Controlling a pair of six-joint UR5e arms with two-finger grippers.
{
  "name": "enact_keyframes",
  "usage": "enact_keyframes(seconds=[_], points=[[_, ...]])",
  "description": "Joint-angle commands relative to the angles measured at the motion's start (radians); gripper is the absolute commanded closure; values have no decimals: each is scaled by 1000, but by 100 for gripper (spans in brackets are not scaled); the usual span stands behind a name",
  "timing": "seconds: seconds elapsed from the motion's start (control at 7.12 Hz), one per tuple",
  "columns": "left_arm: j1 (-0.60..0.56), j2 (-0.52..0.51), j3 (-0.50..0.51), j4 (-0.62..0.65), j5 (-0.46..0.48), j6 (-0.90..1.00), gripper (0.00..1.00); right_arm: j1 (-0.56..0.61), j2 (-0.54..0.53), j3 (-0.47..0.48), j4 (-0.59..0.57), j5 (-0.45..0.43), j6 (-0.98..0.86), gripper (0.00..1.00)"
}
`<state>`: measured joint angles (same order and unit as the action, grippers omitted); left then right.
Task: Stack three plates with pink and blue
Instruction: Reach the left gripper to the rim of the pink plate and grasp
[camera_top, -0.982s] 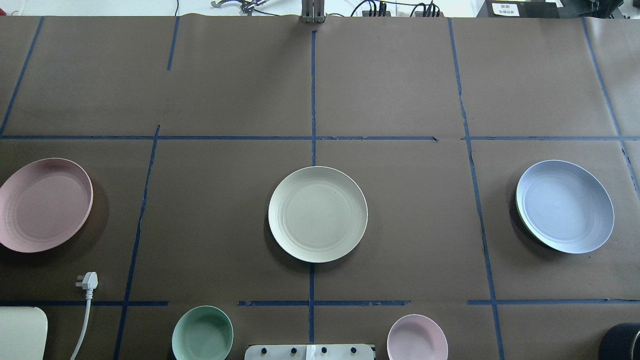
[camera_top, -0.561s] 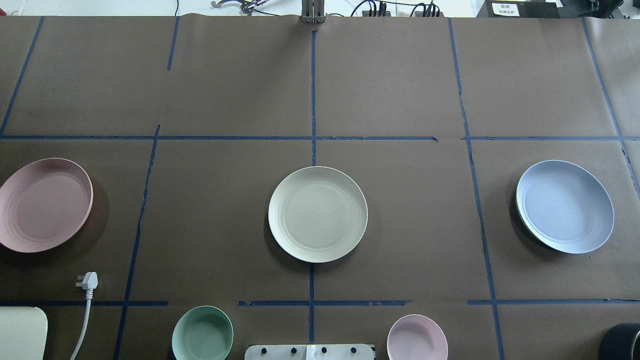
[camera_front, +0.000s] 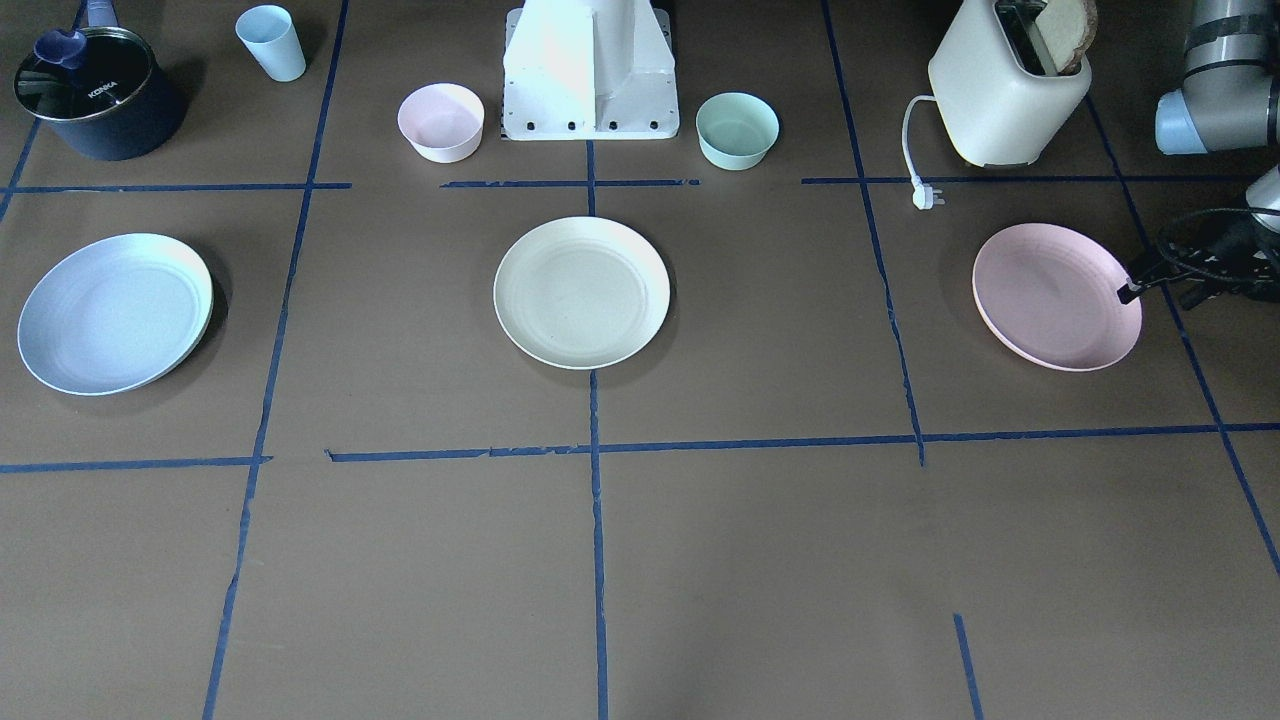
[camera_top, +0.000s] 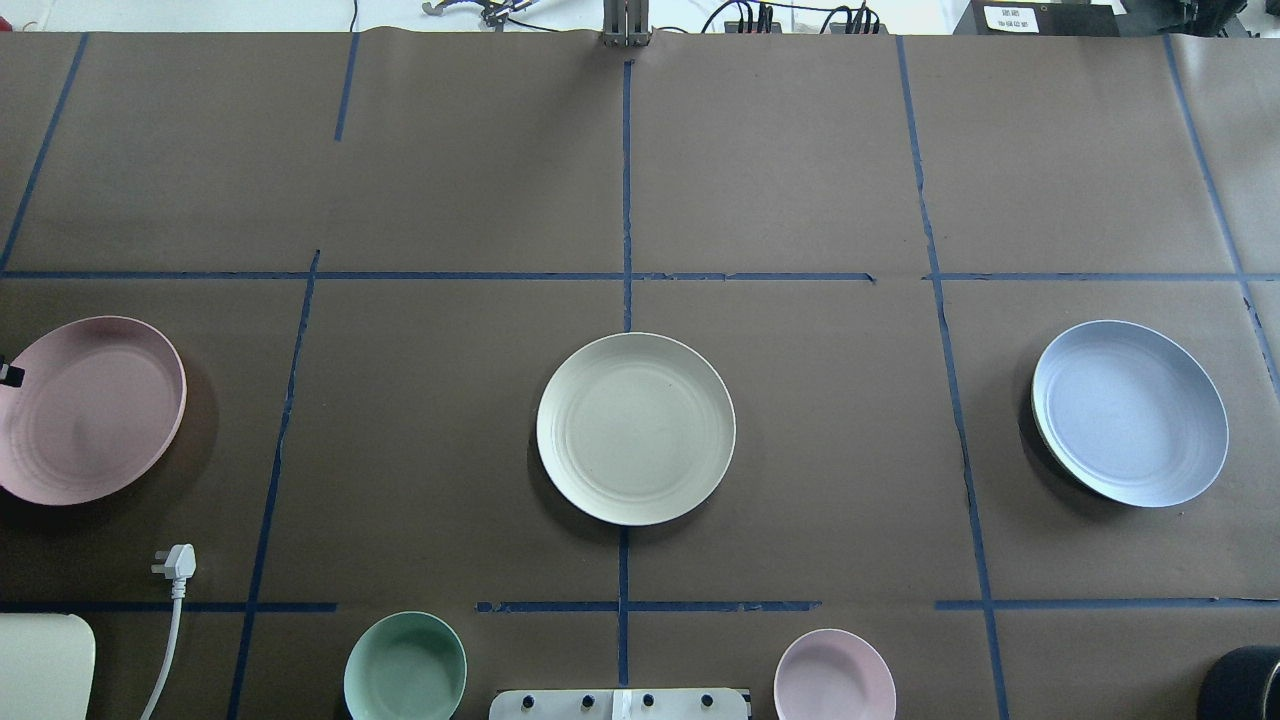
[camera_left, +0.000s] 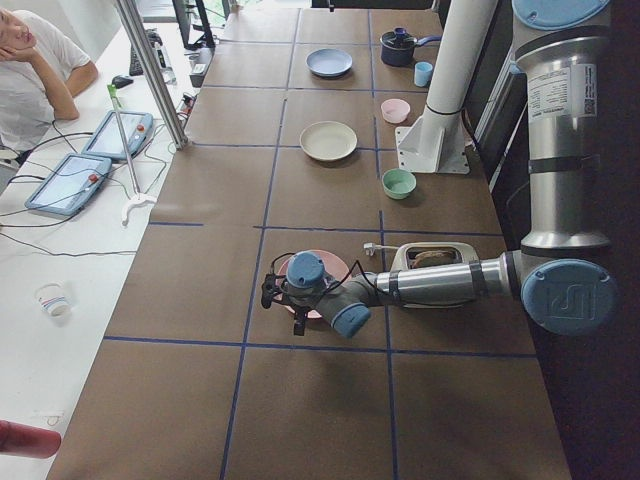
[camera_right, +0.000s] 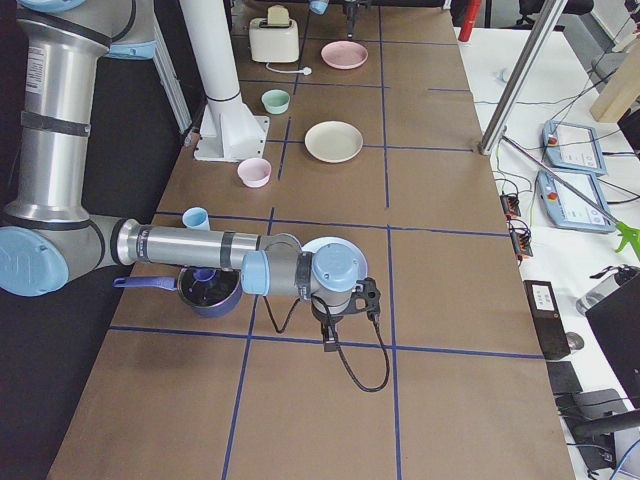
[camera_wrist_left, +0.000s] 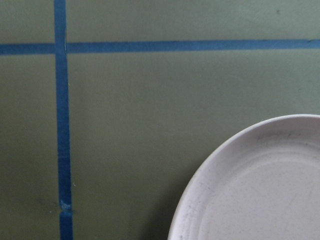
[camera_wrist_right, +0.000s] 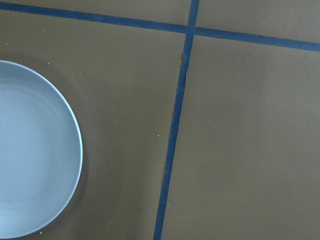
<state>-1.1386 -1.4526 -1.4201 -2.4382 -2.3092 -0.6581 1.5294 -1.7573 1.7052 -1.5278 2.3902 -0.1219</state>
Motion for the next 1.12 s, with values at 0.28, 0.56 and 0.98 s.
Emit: enact_keyframes(seconds=[0.28,0.56,0.98], points=[[45,-2,21,-15,1,-18,98,0,-11,-12,2,3,-10,0],[43,5,16,-30,-1,-20,100,0,-11,-12,2,3,-8,0],[43,-9,-67,-28,-157,-151,100,0,-11,-10,2,4,-8,0]])
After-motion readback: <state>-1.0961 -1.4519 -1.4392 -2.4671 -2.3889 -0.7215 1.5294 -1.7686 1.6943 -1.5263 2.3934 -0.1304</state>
